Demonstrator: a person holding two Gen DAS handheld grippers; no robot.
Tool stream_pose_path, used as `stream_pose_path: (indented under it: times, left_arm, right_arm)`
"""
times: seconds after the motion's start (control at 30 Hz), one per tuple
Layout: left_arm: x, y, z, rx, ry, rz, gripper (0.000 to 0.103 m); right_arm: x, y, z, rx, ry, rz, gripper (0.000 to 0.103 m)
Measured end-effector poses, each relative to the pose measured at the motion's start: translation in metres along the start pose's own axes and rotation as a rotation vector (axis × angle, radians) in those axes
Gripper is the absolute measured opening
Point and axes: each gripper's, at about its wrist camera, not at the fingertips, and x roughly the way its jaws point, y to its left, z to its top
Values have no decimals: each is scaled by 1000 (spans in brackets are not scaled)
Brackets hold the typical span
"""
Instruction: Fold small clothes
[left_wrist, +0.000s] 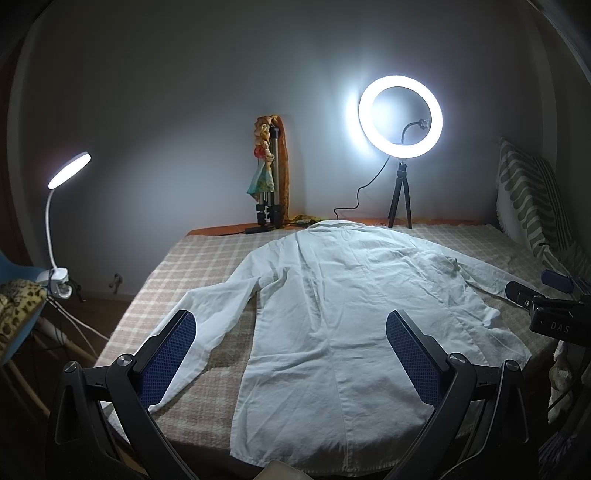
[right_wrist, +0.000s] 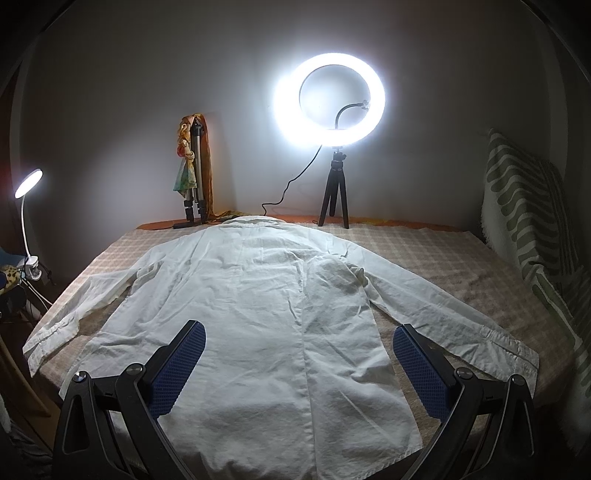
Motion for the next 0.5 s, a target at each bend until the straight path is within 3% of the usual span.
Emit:
stream_pose_path:
  times: [0.5]
  left_arm:
    - [0,0,1,2,-3,0,103]
  right_arm:
    - [0,1,0,1,-2,-1,103]
